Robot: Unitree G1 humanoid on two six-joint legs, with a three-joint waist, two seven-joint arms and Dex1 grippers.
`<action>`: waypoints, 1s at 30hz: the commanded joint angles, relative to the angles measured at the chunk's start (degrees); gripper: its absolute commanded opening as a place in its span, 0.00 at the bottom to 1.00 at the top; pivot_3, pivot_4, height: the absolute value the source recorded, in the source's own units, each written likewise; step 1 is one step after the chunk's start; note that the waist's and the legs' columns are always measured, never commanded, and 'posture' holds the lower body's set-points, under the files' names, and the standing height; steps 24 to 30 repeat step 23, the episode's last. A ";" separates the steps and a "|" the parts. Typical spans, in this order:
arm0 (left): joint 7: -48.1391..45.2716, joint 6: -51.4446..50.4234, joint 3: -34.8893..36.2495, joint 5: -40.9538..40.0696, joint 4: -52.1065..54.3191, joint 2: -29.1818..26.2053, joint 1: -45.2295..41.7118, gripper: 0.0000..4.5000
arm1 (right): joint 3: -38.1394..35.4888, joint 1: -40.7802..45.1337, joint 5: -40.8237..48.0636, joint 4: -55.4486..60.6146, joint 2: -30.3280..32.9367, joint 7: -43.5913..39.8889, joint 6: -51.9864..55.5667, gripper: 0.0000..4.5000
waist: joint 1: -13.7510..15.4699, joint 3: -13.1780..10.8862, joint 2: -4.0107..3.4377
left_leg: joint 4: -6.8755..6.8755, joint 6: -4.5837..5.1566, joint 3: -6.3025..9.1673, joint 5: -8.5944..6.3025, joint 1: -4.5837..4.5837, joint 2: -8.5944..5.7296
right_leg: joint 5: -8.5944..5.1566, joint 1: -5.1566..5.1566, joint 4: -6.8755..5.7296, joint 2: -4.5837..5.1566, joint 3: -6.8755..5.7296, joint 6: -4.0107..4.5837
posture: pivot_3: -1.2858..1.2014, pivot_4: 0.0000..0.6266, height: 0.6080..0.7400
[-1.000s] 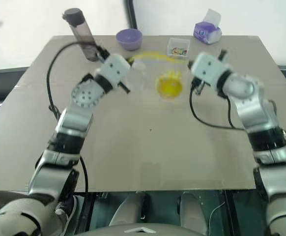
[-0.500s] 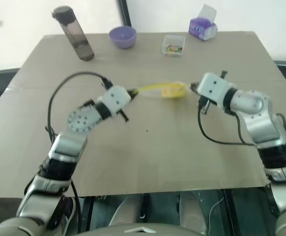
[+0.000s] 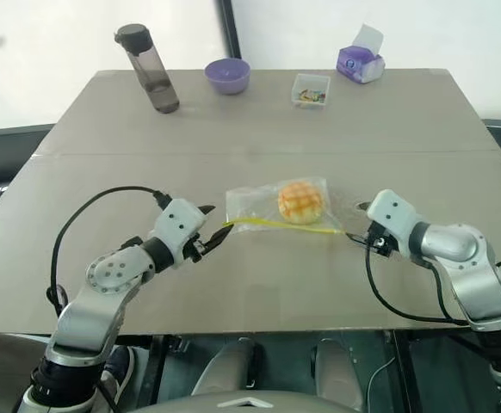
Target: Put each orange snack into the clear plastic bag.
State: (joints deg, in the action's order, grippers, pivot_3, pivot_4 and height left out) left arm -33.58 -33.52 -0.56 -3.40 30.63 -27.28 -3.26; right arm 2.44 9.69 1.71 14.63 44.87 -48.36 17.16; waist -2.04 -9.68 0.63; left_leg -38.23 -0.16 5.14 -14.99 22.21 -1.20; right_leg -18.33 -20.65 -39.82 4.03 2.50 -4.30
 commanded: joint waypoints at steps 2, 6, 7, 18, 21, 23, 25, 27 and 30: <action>-2.33 -4.16 11.12 -10.87 4.75 0.30 3.42 0.61 | -12.92 -3.13 15.26 -0.37 -4.46 -2.51 -0.30 0.71 | -0.12 0.00 0.00 | -0.01 0.00 0.01 0.00 0.22 0.05 | 0.00 -0.20 0.01 -0.01 -0.01 0.00 | 0.52 0.24 1.00; -5.92 -6.78 18.39 -18.25 7.17 -2.31 8.75 0.61 | -17.89 -9.64 20.89 -0.41 -2.21 -7.56 2.38 0.71 | 0.34 0.00 -0.01 | 0.00 0.10 0.03 -0.08 0.34 0.08 | 0.00 -0.20 0.19 0.02 -0.05 0.01 | 0.52 0.24 1.00; -6.66 -6.91 20.24 -19.62 7.58 -3.11 10.44 0.61 | -19.21 -10.93 23.17 -0.26 -1.86 -9.31 2.52 0.71 | 0.46 0.00 -0.01 | 0.01 0.13 0.01 -0.10 0.34 0.08 | 0.00 -0.18 0.26 0.04 -0.05 0.01 | 0.52 0.24 1.00; -13.98 -2.10 33.94 -27.04 5.82 -10.20 21.29 0.61 | -23.09 -12.59 25.58 -7.87 3.00 -17.90 -4.40 0.71 | 1.01 0.01 -0.06 | 0.03 0.18 -0.10 -0.14 0.11 0.19 | -0.01 0.02 0.30 0.03 -0.01 0.04 | 0.52 0.24 1.00; -12.63 -1.84 33.62 -27.14 5.77 -10.26 20.60 0.61 | -23.18 -12.89 25.68 -8.15 3.05 -18.02 -4.52 0.71 | 1.39 0.01 -0.06 | 0.03 0.18 -0.07 -0.14 0.18 0.18 | -0.01 0.01 0.37 0.04 -0.04 0.03 | 0.52 0.24 1.00; -12.24 -1.46 33.60 -27.38 5.67 -10.18 20.74 0.61 | -23.12 -13.09 25.68 -8.03 2.98 -17.93 -4.57 0.71 | 1.36 0.01 -0.06 | 0.03 0.19 -0.09 -0.15 0.21 0.18 | 0.00 0.00 0.45 0.05 -0.02 0.03 | 0.52 0.24 1.00; -12.24 -1.46 33.60 -27.38 5.67 -10.18 20.74 0.61 | -23.12 -13.09 25.68 -8.03 2.98 -17.93 -4.57 0.71 | 1.36 0.01 -0.06 | 0.03 0.19 -0.09 -0.15 0.21 0.18 | 0.00 0.00 0.45 0.05 -0.02 0.03 | 0.52 0.24 1.00; -12.24 -1.46 33.60 -27.38 5.67 -10.18 20.74 0.61 | -23.12 -13.09 25.68 -8.03 2.98 -17.93 -4.57 0.71 | 1.36 0.01 -0.06 | 0.03 0.19 -0.09 -0.15 0.21 0.18 | 0.00 0.00 0.45 0.05 -0.02 0.03 | 0.52 0.24 1.00; -12.24 -1.46 33.60 -27.38 5.67 -10.18 20.74 0.61 | -23.12 -13.09 25.68 -8.03 2.98 -17.93 -4.57 0.71 | 1.36 0.01 -0.06 | 0.03 0.19 -0.09 -0.15 0.21 0.18 | 0.00 0.00 0.45 0.05 -0.02 0.03 | 0.52 0.24 1.00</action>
